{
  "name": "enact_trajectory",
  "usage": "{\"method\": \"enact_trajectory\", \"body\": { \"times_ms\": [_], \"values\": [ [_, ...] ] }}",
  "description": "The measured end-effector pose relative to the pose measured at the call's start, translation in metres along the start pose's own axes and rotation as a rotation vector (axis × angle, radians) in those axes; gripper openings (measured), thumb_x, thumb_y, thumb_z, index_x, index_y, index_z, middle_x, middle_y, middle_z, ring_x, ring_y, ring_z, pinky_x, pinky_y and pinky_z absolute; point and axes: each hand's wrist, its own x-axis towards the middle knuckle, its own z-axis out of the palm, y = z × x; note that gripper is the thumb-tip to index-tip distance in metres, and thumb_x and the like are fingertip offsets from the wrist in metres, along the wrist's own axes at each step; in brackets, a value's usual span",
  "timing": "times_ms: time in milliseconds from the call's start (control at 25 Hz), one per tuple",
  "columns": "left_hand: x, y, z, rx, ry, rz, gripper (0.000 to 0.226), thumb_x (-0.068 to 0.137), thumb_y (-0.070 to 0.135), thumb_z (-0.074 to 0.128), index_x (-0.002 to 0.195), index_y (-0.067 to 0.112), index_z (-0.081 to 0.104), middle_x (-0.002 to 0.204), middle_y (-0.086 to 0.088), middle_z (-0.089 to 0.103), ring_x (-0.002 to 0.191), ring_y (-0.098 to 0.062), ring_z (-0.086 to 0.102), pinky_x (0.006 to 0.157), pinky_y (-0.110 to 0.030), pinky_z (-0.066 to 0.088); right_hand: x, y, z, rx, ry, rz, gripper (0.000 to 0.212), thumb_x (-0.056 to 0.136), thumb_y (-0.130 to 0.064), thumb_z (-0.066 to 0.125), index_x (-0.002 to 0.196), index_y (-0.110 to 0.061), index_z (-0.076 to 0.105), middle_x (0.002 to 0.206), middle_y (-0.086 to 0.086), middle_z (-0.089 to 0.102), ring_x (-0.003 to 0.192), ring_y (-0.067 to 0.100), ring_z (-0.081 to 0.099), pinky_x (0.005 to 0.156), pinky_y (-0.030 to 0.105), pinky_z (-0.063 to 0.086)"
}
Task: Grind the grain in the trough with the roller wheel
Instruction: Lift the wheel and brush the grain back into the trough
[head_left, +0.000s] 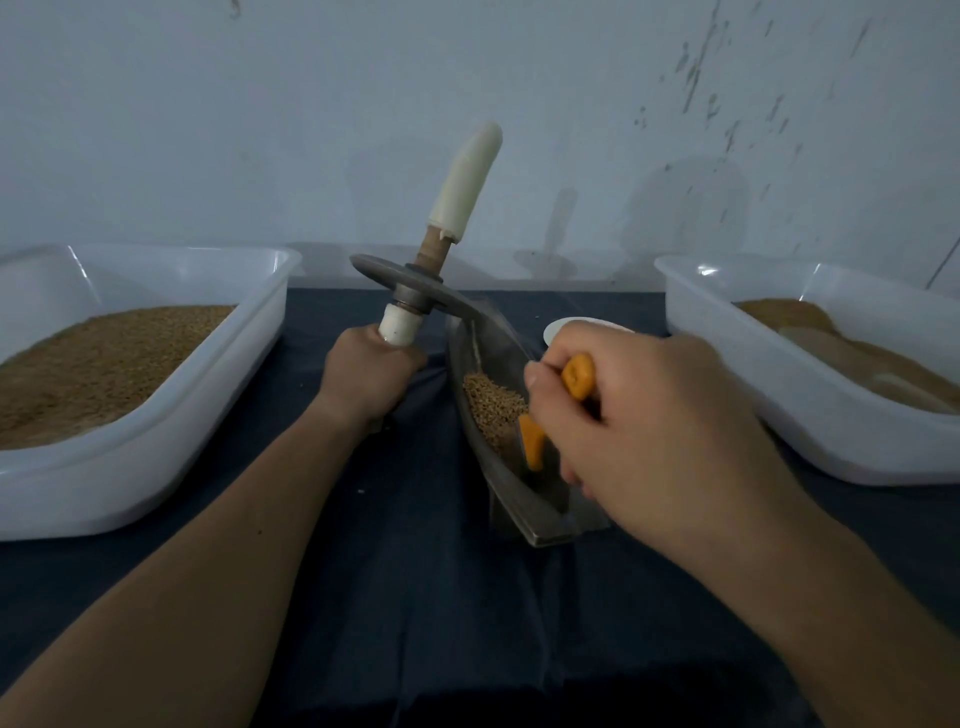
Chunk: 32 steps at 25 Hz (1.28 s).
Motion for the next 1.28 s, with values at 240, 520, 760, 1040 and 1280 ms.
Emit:
{"method": "enact_trajectory", "body": {
  "times_ms": [240, 520, 760, 1040, 1280],
  "values": [
    [0.001, -0.001, 0.0, -0.014, -0.002, 0.005, 0.018, 0.068, 0.025, 0.07, 0.082, 0.014, 0.065, 0.057, -0.003, 0.064, 0.048, -0.016, 0.058, 0.051, -0.032, 0.049, 0.006, 0.012, -0.028, 0.086, 0.236, -0.1, 0.035, 0.102, -0.043, 0.053, 0.072, -0.026, 0.06, 0.055, -0.008, 0.063, 0.046, 0.006, 0.061, 0.051, 0.022, 0.05],
    [0.001, 0.001, 0.0, -0.012, -0.004, -0.003, 0.022, 0.065, 0.027, 0.071, 0.083, 0.014, 0.066, 0.064, -0.006, 0.067, 0.052, -0.019, 0.06, 0.053, -0.033, 0.051, -0.003, 0.008, -0.001, 0.014, 0.006, -0.055, 0.028, 0.097, -0.049, 0.046, 0.079, -0.032, 0.058, 0.06, -0.007, 0.064, 0.052, 0.001, 0.063, 0.054, 0.017, 0.054],
    [0.001, 0.0, 0.002, -0.025, 0.004, -0.009, 0.017, 0.066, 0.025, 0.071, 0.078, 0.014, 0.065, 0.058, -0.004, 0.064, 0.049, -0.019, 0.057, 0.052, -0.033, 0.049, 0.017, 0.033, 0.019, 0.122, 0.198, -0.044, 0.023, 0.101, -0.038, 0.054, 0.081, -0.029, 0.061, 0.059, -0.008, 0.063, 0.054, 0.003, 0.064, 0.056, 0.026, 0.056],
    [-0.001, 0.002, 0.0, -0.034, -0.002, -0.004, 0.014, 0.073, 0.02, 0.072, 0.083, 0.013, 0.065, 0.062, -0.006, 0.064, 0.051, -0.019, 0.057, 0.053, -0.033, 0.049, 0.056, 0.029, 0.027, 0.267, 0.227, -0.059, 0.026, 0.104, -0.032, 0.054, 0.083, -0.02, 0.063, 0.058, -0.004, 0.067, 0.048, 0.001, 0.065, 0.05, 0.017, 0.052],
    [0.0, 0.002, 0.001, -0.023, 0.0, -0.016, 0.015, 0.071, 0.02, 0.071, 0.082, 0.01, 0.066, 0.059, -0.004, 0.064, 0.052, -0.018, 0.058, 0.053, -0.032, 0.05, 0.069, 0.056, 0.037, 0.314, 0.199, 0.045, 0.027, 0.105, -0.027, 0.053, 0.082, -0.018, 0.064, 0.057, -0.007, 0.069, 0.045, 0.006, 0.065, 0.049, 0.012, 0.048]
  ]
}}
